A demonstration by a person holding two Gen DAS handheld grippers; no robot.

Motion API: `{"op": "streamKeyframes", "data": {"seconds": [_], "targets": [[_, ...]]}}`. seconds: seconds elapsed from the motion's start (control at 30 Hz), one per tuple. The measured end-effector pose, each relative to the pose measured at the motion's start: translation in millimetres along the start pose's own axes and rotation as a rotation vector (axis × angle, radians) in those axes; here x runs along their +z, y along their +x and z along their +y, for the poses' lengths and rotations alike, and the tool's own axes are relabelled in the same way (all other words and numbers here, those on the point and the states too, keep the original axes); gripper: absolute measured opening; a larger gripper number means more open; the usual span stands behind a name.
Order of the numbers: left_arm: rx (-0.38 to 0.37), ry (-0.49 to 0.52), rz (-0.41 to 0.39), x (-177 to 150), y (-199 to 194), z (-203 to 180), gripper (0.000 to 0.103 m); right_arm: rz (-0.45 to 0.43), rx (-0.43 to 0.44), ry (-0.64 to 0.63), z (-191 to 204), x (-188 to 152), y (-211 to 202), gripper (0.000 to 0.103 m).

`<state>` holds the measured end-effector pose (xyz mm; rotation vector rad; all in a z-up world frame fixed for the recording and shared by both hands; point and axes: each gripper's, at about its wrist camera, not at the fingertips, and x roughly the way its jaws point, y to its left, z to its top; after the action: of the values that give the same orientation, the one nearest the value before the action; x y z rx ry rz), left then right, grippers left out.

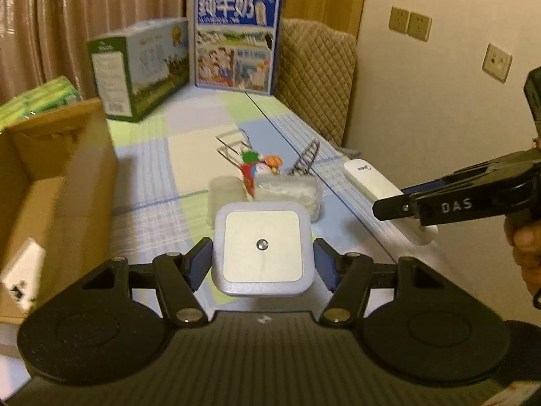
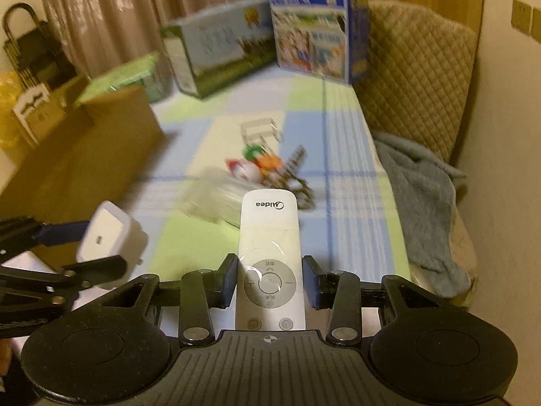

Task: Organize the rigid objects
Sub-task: 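Carry the night light and white remote over the cardboard box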

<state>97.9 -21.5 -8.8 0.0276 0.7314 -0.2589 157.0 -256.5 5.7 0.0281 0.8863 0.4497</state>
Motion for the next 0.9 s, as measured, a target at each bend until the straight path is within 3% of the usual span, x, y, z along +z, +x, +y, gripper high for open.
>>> {"op": "streamKeyframes", "data": {"seconds": [0.17, 0.43, 0.7, 0.9], "targets": [[0.043, -0.012, -0.031, 8.4, -42.5, 21.4, 0.060, -0.053, 0.069, -0.016, 42.7, 17.0, -27.6, 0.037], [0.152, -0.035, -0.074, 23.7, -97.8, 85.9, 0.060, -0.087, 0.178, -0.094, 128.7, 48.2, -31.3, 0.037], [0.277, -0.008, -0.038, 26.6, -120.8, 168.8, 0.060, -0.067, 0.270, -0.126, 194.9, 80.5, 5.8, 0.037], [0.308, -0.014, 0.009, 20.8, -109.9, 218.2, 0.060, -0.030, 0.302, -0.151, 234.2, 89.9, 46.7, 0.037]]}}
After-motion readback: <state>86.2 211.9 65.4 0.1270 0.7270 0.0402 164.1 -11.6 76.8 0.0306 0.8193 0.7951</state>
